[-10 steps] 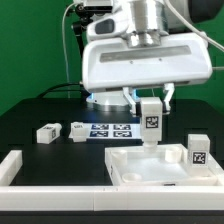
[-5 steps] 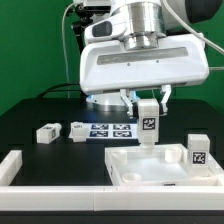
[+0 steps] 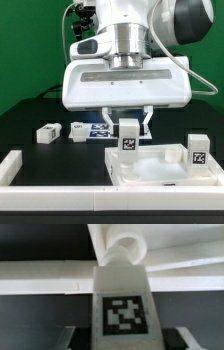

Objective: Assemble square table

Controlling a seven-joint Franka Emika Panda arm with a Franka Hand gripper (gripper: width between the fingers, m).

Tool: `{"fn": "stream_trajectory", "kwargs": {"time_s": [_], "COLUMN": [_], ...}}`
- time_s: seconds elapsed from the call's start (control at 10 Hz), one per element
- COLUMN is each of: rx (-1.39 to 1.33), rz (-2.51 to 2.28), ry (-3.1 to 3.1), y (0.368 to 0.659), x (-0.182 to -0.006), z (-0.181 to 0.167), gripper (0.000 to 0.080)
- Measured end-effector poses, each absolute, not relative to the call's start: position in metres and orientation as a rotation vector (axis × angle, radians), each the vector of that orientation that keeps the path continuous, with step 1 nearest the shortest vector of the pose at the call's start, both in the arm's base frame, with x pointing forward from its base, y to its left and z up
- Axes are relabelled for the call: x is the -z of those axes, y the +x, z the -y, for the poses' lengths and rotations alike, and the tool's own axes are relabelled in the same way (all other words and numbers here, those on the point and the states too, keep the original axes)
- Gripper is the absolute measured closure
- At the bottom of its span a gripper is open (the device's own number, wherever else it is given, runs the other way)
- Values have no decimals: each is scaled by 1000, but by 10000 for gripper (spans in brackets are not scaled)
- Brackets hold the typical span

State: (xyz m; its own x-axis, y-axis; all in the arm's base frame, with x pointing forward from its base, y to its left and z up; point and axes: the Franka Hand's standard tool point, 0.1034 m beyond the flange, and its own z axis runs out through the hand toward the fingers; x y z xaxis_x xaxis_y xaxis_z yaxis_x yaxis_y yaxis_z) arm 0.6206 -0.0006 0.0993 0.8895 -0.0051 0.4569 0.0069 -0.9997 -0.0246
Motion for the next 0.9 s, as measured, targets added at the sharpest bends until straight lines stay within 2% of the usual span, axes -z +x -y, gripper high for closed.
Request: {"fn": "stream_trajectory", "kwargs": {"time_s": [0.9], "rx": [766], "rz": [-45], "ry": [-3050], "y": [617], "x": [-76], "z": [-1], "gripper": [509]}}
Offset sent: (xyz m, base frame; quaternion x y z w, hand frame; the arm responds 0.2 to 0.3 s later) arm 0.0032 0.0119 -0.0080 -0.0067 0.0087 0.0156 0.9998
